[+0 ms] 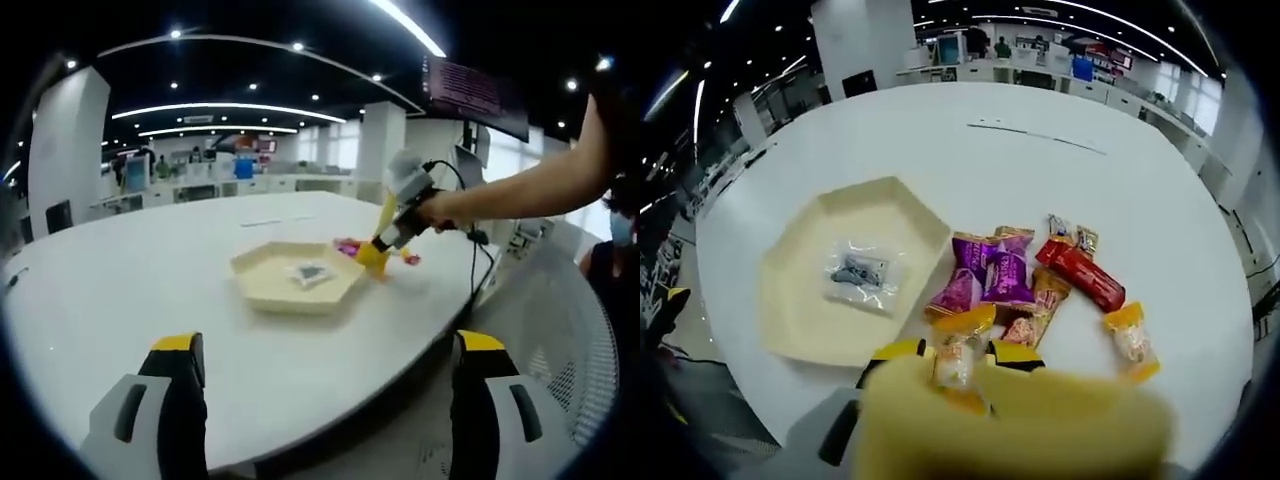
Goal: Place the target food into the container with the food tongs after gripping and lifting it, then release it inside without dropping or visibly crushing the food.
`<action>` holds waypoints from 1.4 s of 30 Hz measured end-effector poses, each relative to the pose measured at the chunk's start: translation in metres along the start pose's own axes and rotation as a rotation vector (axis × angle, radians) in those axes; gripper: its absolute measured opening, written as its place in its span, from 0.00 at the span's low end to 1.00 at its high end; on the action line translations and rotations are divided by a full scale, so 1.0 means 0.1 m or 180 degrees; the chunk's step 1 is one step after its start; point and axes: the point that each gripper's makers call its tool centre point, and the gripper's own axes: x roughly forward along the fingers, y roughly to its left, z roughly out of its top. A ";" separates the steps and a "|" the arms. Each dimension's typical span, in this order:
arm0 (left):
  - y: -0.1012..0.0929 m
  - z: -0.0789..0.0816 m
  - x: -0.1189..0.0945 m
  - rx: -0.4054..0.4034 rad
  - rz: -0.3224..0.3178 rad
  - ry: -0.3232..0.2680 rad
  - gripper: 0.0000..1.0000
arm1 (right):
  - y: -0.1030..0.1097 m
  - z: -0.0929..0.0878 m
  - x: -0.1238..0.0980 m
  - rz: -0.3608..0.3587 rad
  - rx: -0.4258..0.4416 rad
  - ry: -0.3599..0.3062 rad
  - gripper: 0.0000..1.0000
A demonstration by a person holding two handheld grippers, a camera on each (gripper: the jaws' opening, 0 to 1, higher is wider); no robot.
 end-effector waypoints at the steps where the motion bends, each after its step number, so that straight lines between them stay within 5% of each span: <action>1: 0.00 0.00 0.00 -0.0003 0.0001 0.0004 0.99 | 0.00 0.02 -0.02 0.0003 -0.0004 -0.0004 0.23; 31: 0.06 0.05 -0.01 -0.0036 0.0103 -0.0102 0.99 | -0.21 0.55 -0.51 -0.0092 -0.0049 -0.0348 0.24; 42: 0.05 0.05 0.00 -0.0056 0.0078 -0.0110 0.99 | -0.17 0.58 -0.52 -0.0037 -0.0064 -0.0328 0.24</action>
